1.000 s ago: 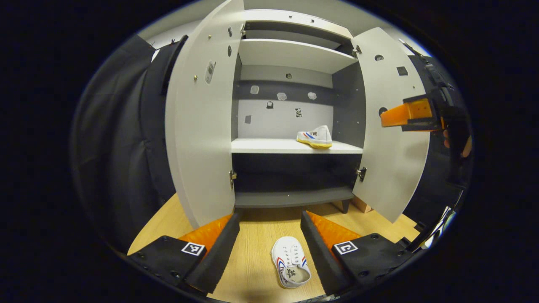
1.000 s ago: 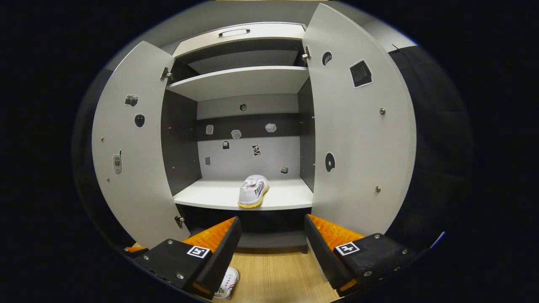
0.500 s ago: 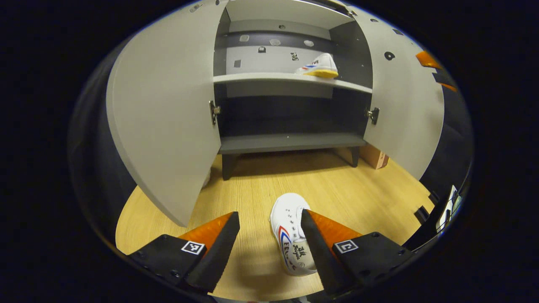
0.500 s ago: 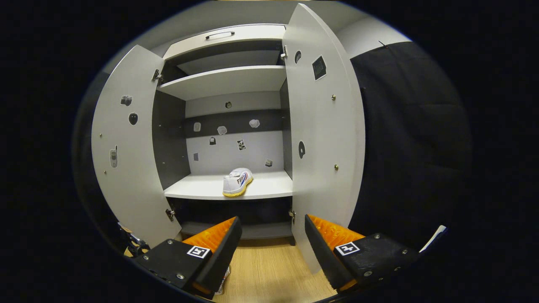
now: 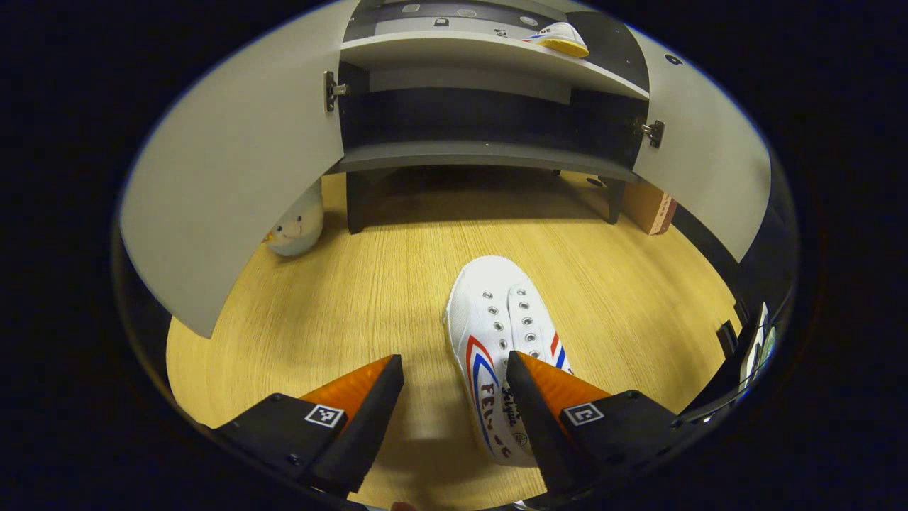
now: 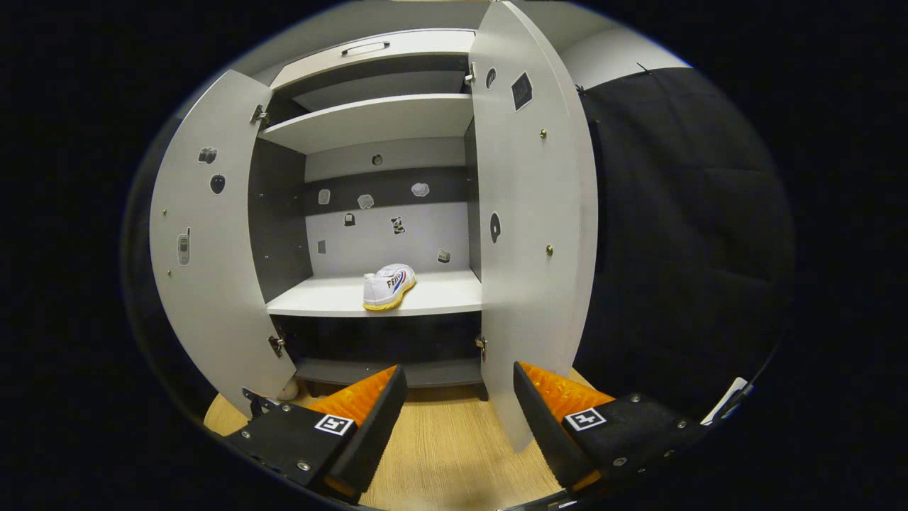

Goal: Grab one shoe with the right hand and put it into the shoe cabinet, grab the other shoe with the left hand and put it into the shoe cabinet; then close the right door with the right hand and the left door with the left hand.

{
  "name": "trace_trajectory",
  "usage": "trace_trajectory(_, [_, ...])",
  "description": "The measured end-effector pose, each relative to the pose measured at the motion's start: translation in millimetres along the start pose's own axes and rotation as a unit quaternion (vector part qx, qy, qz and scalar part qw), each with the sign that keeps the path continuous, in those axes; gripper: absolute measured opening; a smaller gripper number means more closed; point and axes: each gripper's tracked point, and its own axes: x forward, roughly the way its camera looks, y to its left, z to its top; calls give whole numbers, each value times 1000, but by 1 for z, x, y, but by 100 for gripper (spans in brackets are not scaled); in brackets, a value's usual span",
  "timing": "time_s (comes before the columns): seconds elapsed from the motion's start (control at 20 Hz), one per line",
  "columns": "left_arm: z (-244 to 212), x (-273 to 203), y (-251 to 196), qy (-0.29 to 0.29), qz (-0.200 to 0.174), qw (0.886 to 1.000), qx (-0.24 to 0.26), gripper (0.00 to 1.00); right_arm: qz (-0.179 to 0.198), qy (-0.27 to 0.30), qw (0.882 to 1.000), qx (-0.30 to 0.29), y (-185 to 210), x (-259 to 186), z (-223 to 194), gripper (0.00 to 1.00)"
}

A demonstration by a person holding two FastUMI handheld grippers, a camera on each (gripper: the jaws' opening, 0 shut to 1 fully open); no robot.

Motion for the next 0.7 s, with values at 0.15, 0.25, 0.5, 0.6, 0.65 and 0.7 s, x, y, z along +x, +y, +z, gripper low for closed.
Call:
trace_trajectory(0.15, [-7,6,-5,17,-12,1000,-16,96,-1,6,1000,4,-2,1,-5,93])
trace_trajectory(0.25, [-12,11,-7,29,-16,999,-23,96,-3,10,1000,7,-4,1,-7,93])
trace_trajectory(0.5, [-10,12,-20,37,-35,999,-20,78,-4,10,1000,8,-5,1,-7,93])
trace_trajectory(0.6, [-12,12,-24,43,-33,999,2,58,-4,12,1000,7,-6,1,-9,93])
trace_trajectory(0.65, [-13,11,-24,48,-30,998,16,49,-4,13,1000,7,-6,1,-10,93])
trace_trajectory(0.7, [-11,13,-22,54,-28,998,30,48,-5,14,1000,8,-7,0,-10,93])
